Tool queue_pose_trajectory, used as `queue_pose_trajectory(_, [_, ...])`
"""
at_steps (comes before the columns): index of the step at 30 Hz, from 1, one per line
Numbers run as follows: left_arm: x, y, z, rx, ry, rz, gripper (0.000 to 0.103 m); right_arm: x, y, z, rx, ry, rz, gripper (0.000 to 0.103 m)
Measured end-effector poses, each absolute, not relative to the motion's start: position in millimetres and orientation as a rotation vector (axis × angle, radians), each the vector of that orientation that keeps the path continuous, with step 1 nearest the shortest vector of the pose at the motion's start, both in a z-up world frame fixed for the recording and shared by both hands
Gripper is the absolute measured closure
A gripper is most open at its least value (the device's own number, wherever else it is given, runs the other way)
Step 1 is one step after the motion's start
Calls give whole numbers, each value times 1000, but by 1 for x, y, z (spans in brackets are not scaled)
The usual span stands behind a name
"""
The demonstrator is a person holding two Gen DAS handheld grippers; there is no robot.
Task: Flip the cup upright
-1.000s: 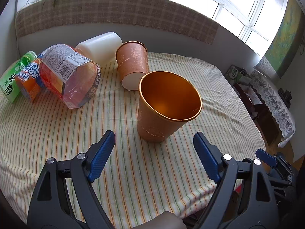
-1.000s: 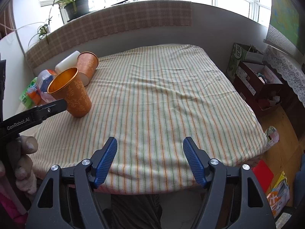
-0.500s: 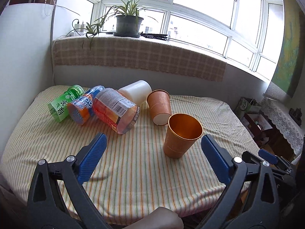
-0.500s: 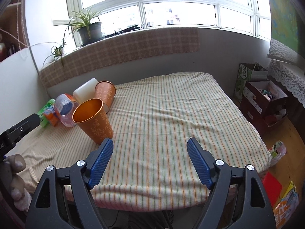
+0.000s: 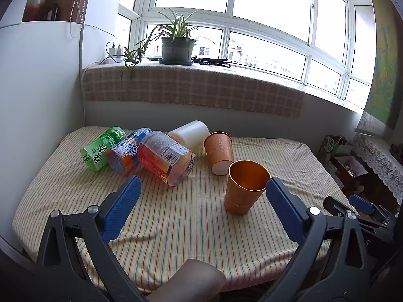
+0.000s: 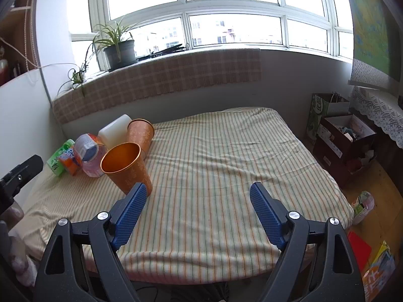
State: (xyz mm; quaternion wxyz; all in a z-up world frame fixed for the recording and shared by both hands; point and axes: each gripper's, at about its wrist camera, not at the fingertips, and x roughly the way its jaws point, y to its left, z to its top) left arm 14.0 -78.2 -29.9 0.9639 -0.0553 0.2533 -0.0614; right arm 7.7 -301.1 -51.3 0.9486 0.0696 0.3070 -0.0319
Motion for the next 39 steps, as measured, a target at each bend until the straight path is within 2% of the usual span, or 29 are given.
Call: queue_pose_trajectory(39, [10, -73, -20, -95, 488, -91, 0, 10, -290, -55, 148, 653, -45, 19])
